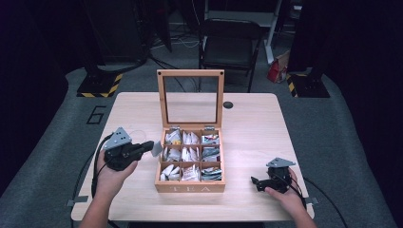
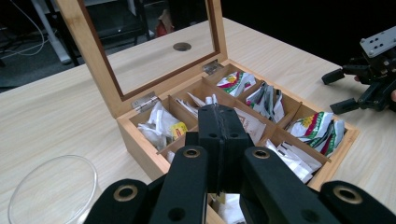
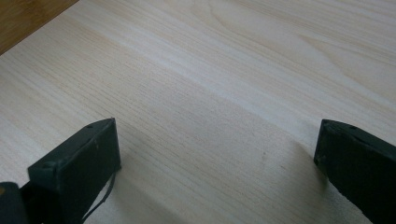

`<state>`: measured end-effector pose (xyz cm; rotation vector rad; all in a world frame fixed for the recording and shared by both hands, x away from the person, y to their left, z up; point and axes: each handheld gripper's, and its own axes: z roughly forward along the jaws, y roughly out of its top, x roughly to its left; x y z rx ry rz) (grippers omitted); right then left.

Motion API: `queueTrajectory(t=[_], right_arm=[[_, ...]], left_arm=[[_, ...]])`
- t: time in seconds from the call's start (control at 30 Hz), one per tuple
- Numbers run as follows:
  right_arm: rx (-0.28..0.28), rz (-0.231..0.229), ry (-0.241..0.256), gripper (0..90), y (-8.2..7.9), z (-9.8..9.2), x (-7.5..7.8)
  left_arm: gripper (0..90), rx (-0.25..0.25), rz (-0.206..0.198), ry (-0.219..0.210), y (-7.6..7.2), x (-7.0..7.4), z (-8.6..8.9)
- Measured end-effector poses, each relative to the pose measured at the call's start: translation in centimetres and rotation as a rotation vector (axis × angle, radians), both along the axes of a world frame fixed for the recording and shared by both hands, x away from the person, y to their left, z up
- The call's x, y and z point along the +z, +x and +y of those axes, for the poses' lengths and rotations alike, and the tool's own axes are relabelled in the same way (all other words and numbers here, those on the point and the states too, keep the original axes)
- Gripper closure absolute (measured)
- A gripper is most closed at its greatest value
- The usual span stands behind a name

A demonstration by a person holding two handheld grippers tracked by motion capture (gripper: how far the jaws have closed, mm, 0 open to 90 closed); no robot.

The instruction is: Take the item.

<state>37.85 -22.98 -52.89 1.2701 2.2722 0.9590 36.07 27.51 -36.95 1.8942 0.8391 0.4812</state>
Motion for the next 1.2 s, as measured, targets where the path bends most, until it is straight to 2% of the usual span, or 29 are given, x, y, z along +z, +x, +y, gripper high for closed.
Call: queueTrajectory(t=[0.17,0.3,0.63,0.73,0.97,1.2], right_arm=[[0.000,0.000,0.000,0.0,0.0,0.0,0.0],[0.000,0.000,0.000,0.0,0.0,0.0,0.0],[0.000,0.000,0.000,0.0,0.0,0.0,0.0],[0.000,0.000,0.000,0.0,0.0,0.0,0.0],[0.000,0.000,0.000,0.0,0.0,0.0,0.0],[0.000,0.000,0.000,0.0,0.0,0.0,0.0]], left_arm=[[89.9,0.023,-0.010,0.010,0.2,0.4,0.5],[89.9,0.037,-0.011,-0.002,0.6,0.8,1.2],[89.9,0.080,-0.016,0.016,1.8,1.8,2.6],[89.9,0.091,-0.007,0.021,2.2,1.8,3.0],[89.9,0.122,-0.001,-0.002,2.9,1.4,3.7],[89.9,0.146,0.001,-0.007,3.4,1.4,4.3]])
